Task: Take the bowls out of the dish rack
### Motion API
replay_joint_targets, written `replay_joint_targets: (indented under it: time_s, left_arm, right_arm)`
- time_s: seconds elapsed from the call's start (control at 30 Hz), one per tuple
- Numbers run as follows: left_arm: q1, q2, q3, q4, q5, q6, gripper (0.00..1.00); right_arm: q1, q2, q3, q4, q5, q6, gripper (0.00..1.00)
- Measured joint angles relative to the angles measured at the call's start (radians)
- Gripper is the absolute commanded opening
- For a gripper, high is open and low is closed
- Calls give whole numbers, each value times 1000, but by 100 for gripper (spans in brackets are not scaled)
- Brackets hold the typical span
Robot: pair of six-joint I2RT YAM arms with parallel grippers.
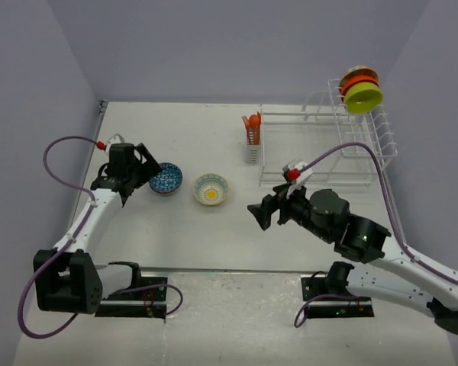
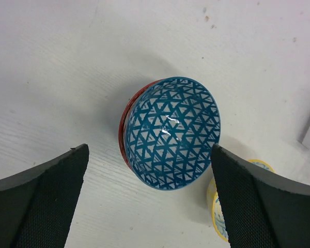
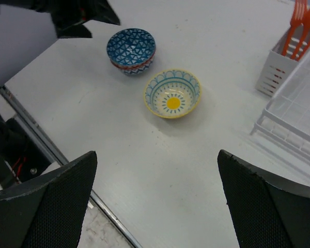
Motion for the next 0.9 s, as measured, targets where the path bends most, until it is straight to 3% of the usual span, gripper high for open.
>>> replay_joint_targets:
  time_s: [0.17, 0.3, 0.47, 0.57, 0.77, 0.9]
  left_arm:
    - [-2, -172, 23, -96, 12, 48, 100]
    - [-7, -304, 112, -175, 24, 143, 100]
    - [-10, -508, 125, -193, 16, 247, 100]
    - [-22, -600, 93, -179, 15, 276, 100]
    - [-34, -619, -5, -187, 35, 295, 100]
    - [-63, -626, -19, -192, 41, 296, 100]
  right_arm:
    - [-344, 66, 49, -1, -101, 134, 99]
    - [-691, 106, 197, -6, -254, 260, 99]
    - [-1148, 188, 270, 150, -452, 510, 99]
    - [-1265, 225, 175, 337, -482, 639, 99]
    - [-1302, 329, 39, 525, -441, 798, 99]
    - [-1343, 424, 54, 664, -478, 866, 99]
